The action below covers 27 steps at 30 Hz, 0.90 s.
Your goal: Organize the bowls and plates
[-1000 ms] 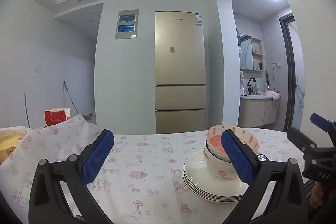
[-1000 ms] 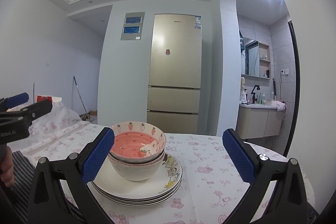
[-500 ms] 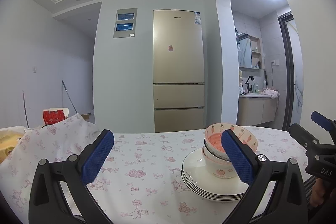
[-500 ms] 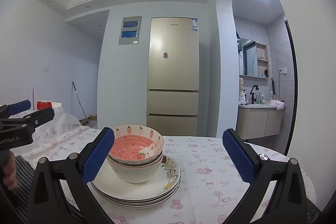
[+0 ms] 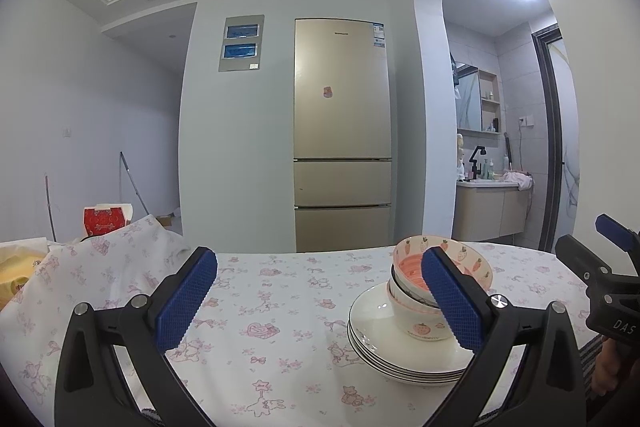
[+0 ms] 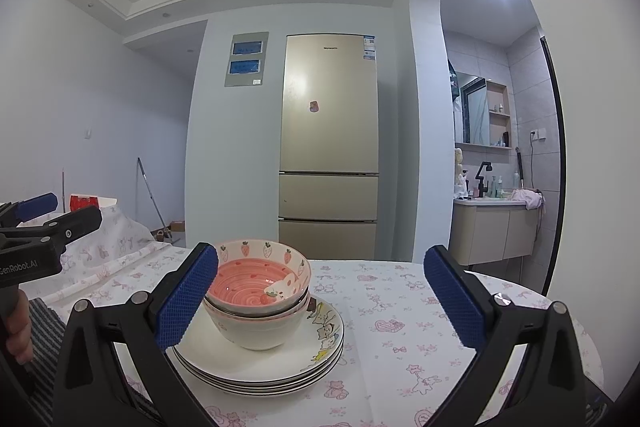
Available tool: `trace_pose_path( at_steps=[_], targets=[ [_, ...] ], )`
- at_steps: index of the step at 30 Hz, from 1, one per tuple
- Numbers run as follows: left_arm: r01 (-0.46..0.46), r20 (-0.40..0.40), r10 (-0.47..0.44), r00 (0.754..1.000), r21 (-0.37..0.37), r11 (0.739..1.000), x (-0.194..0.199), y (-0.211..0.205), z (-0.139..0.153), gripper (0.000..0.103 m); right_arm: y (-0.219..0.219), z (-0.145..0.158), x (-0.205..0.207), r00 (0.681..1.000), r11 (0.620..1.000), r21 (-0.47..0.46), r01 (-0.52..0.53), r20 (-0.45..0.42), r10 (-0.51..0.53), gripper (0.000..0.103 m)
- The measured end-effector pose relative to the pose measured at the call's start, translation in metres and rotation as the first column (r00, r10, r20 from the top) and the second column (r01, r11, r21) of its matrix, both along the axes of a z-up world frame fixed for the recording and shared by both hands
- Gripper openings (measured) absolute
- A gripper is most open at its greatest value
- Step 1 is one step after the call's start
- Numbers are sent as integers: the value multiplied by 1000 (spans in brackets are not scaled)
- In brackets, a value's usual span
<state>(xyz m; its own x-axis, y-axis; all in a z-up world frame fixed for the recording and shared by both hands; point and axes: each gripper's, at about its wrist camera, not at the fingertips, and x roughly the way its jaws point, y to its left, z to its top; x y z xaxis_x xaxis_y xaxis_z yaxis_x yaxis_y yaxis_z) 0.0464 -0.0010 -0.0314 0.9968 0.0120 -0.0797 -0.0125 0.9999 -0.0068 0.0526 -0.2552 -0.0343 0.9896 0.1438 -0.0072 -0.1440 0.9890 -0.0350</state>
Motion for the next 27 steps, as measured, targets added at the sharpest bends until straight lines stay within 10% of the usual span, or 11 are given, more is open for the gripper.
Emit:
trace_pose_path(
  at_steps=[27],
  targets=[
    [-16, 2, 16, 1000, -8, 1000, -2, 3, 1, 103, 0, 0, 0, 1000, 1000, 2, 0, -1, 0, 103]
  ],
)
